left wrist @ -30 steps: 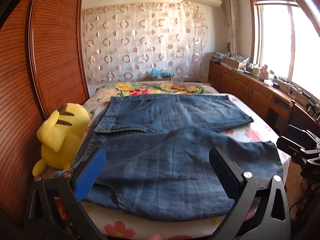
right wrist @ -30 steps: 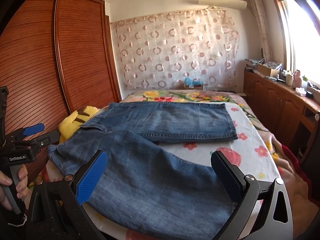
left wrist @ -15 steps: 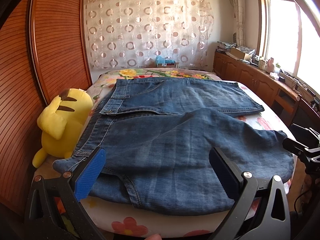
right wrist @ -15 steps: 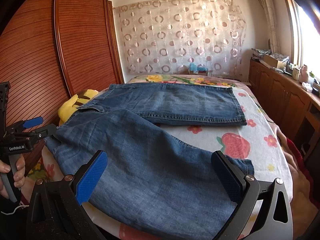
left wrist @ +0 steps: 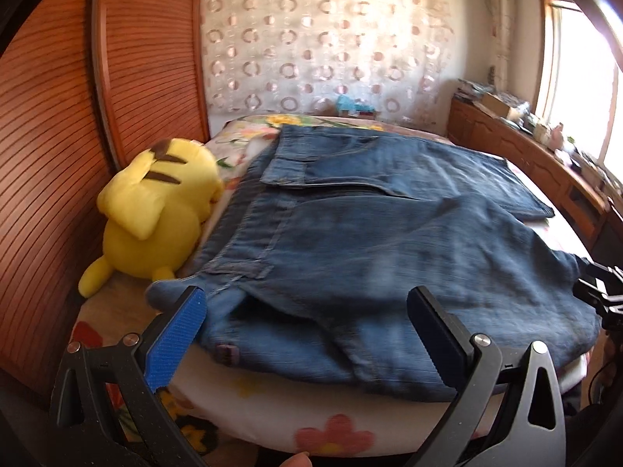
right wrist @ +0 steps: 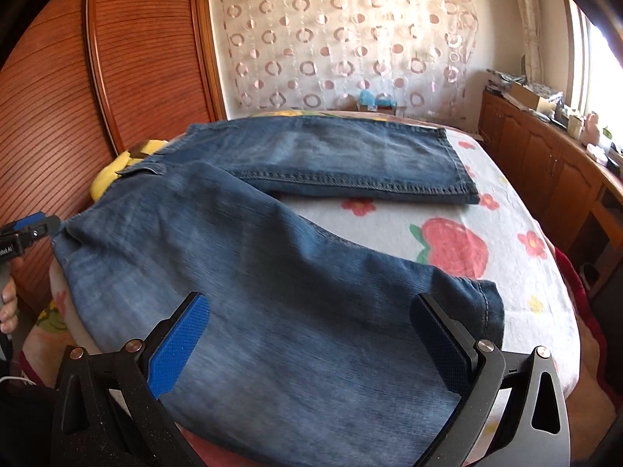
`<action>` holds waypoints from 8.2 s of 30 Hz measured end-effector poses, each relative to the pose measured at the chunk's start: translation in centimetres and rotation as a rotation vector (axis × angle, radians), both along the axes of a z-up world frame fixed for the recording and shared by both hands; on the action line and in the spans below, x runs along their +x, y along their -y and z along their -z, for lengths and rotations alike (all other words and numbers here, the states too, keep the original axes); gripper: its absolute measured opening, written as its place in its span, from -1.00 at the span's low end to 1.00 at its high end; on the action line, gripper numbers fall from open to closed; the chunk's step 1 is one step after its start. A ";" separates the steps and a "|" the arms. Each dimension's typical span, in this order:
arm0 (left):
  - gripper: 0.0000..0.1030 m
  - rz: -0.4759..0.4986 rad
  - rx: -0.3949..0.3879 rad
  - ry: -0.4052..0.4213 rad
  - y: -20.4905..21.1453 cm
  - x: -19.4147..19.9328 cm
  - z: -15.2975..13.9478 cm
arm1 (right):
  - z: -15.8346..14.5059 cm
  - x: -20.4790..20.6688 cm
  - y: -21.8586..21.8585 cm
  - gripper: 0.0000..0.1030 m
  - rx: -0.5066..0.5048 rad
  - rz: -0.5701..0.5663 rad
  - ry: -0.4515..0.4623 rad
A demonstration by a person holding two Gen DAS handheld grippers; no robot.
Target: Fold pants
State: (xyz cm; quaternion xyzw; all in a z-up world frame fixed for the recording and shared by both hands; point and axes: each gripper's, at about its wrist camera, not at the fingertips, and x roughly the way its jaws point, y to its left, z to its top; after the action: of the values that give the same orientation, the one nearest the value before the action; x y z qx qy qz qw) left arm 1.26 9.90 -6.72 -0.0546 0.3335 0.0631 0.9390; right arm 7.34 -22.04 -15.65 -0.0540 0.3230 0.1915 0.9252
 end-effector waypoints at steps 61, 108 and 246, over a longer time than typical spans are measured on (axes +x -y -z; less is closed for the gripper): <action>-0.72 0.097 -0.031 0.197 -0.7 4.0 -6.9 | -0.2 -5.4 5.5 -0.46 -0.056 0.109 -0.081; -0.73 0.185 0.040 0.229 3.8 11.3 -10.3 | -4.6 -3.7 7.1 -0.08 -0.010 0.029 -0.078; 0.57 0.257 -0.004 -0.008 3.5 16.7 -0.9 | -13.1 12.8 6.8 -0.06 0.007 0.121 -0.110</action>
State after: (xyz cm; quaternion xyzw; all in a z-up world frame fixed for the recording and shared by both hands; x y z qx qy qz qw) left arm 17.98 6.41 -5.85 -0.0129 0.3415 -0.0583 0.9380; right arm 20.11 -28.86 -2.55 -0.0206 0.3755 0.1392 0.9161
